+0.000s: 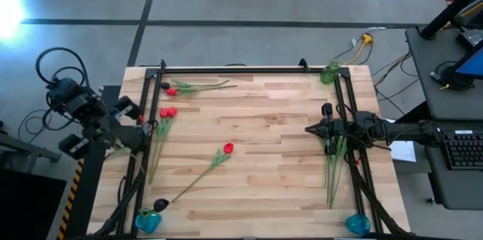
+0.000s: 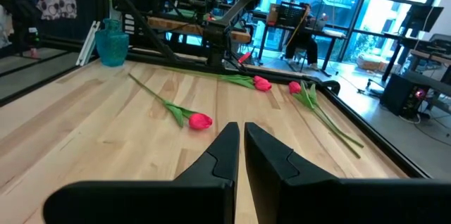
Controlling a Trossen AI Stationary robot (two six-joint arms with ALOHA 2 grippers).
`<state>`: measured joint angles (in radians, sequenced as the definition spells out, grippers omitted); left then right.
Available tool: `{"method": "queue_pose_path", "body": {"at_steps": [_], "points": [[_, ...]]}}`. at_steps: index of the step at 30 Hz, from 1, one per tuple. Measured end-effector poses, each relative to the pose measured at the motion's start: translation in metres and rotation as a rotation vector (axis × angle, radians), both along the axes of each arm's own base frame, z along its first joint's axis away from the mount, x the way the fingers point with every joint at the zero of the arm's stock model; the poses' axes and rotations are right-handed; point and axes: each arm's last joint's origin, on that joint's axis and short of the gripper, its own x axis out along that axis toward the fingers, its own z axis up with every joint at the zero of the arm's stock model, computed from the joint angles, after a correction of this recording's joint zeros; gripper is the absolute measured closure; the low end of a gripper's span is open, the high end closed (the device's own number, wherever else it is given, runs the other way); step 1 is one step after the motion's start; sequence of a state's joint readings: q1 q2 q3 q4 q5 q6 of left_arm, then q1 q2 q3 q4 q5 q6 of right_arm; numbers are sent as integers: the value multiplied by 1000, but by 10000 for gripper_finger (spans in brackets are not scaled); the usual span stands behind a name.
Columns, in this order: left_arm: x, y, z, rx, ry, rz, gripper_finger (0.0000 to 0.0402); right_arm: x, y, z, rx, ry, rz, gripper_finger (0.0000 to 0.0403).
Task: Sort flowers into vase by color
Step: Put the black tulip into the left blue vase
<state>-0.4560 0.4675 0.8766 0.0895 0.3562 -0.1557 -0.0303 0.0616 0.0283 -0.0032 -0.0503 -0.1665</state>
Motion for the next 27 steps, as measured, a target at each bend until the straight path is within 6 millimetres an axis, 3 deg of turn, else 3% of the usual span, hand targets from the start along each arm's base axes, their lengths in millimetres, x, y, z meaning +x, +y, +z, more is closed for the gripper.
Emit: {"method": "queue_pose_path", "body": {"at_steps": [7,15,27], "points": [[2,-8,-29,-92,-37,-185,401,0,0,0,1,0,0,385],[5,-24,-63,-75,-5,-327,401,0,0,0,0,0,0,385],[12,-54,-73,-36,12,-415,401,0,0,0,2,0,0,385]]}}
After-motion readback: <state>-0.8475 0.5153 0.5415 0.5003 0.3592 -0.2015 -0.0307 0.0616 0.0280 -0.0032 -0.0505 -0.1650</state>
